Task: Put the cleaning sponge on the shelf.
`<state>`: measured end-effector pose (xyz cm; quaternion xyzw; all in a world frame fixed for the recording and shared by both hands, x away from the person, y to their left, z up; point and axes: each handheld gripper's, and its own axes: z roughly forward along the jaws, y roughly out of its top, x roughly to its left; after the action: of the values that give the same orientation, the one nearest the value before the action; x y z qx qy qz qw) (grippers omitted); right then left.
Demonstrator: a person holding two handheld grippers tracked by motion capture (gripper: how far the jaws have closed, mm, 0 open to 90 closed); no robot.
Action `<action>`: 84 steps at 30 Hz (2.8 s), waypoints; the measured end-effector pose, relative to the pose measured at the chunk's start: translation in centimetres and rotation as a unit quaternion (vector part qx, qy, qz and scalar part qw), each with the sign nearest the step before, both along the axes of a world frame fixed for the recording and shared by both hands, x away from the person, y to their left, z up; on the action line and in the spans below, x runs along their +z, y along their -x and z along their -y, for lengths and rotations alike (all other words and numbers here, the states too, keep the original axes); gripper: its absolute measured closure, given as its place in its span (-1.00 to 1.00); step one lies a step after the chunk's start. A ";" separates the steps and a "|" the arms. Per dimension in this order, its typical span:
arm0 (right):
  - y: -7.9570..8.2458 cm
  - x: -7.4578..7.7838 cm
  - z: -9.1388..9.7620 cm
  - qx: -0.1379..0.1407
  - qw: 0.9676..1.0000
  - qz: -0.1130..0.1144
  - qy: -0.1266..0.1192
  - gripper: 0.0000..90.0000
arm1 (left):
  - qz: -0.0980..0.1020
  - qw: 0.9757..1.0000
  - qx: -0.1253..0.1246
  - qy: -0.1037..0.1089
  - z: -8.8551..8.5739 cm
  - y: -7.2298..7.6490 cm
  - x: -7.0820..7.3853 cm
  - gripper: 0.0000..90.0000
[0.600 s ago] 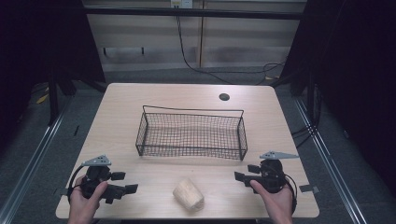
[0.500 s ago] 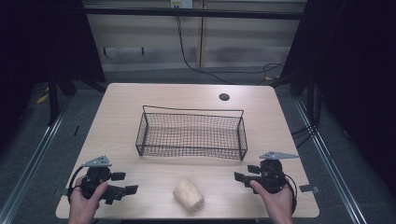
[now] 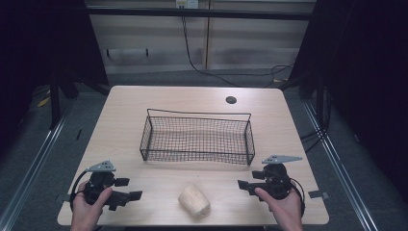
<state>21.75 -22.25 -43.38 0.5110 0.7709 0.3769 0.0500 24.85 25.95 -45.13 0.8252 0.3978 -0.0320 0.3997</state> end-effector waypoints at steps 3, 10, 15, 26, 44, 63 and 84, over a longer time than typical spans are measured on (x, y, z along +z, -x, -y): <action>0.0 0.1 -0.4 0.013 1.000 -0.010 0.003 -0.37 | 0.001 1.000 -0.003 -0.002 0.1 0.1 0.0 -0.60; -0.2 0.7 -2.1 0.057 0.997 -0.040 0.025 -0.48 | 0.001 1.000 -0.007 -0.005 0.1 0.0 0.0 -0.58; -0.6 1.2 -3.0 0.077 0.995 -0.051 0.024 -0.52 | 0.003 1.000 -0.008 -0.004 0.2 0.1 0.0 -0.58; -1.8 2.1 -6.5 0.126 0.986 -0.091 0.061 -0.49 | -0.001 1.000 -0.012 -0.010 0.4 0.1 -0.1 -0.57; -3.1 2.1 -11.1 0.182 0.968 -0.138 0.099 -0.40 | -0.005 1.000 -0.013 -0.006 0.3 0.1 0.0 -0.57; -3.8 1.2 -14.9 0.219 0.950 -0.178 0.133 -0.45 | -0.006 1.000 -0.013 -0.010 0.4 0.1 -0.1 -0.57; -4.3 -1.6 -17.6 0.248 0.931 -0.211 0.166 -0.40 | -0.009 1.000 -0.012 -0.010 0.4 0.0 -0.1 -0.57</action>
<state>26.09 -4.67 -45.00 0.3561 0.9174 0.1271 -0.1244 24.81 25.50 -45.25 0.8335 0.3913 -0.0403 0.3879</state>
